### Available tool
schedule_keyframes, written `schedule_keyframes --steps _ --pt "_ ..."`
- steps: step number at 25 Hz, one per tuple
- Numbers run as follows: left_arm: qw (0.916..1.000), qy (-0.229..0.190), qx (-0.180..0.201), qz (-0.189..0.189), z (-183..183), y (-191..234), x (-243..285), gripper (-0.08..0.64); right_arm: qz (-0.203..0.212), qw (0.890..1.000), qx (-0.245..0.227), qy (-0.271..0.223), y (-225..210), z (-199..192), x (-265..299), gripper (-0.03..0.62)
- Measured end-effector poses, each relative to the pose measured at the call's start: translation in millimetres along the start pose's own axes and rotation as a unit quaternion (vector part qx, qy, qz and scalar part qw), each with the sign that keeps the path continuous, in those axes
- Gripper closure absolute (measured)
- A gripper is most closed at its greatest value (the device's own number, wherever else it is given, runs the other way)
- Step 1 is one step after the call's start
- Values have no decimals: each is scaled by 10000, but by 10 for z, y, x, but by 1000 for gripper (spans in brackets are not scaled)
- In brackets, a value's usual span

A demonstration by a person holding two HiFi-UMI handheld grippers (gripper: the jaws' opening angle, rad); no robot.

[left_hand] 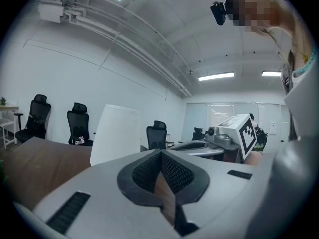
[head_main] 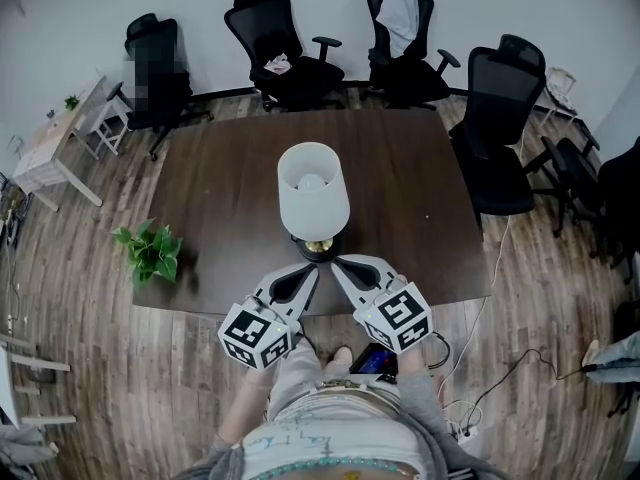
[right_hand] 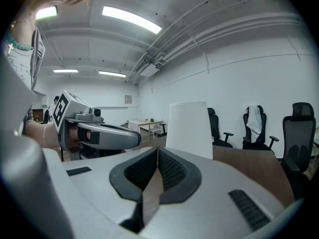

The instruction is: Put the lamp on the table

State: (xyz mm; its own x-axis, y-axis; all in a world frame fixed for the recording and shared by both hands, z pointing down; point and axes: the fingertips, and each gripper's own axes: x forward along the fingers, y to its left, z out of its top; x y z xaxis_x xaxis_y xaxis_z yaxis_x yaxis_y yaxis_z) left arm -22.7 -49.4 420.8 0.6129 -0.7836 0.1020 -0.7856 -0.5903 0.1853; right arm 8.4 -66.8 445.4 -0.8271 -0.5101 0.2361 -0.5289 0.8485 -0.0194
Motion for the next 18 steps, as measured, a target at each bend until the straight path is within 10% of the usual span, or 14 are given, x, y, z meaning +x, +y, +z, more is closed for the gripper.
schedule_keyframes --steps 18 --pt "10000 -11 41 -30 0 -177 30 549 -138 9998 -160 -31 -3 30 -220 571"
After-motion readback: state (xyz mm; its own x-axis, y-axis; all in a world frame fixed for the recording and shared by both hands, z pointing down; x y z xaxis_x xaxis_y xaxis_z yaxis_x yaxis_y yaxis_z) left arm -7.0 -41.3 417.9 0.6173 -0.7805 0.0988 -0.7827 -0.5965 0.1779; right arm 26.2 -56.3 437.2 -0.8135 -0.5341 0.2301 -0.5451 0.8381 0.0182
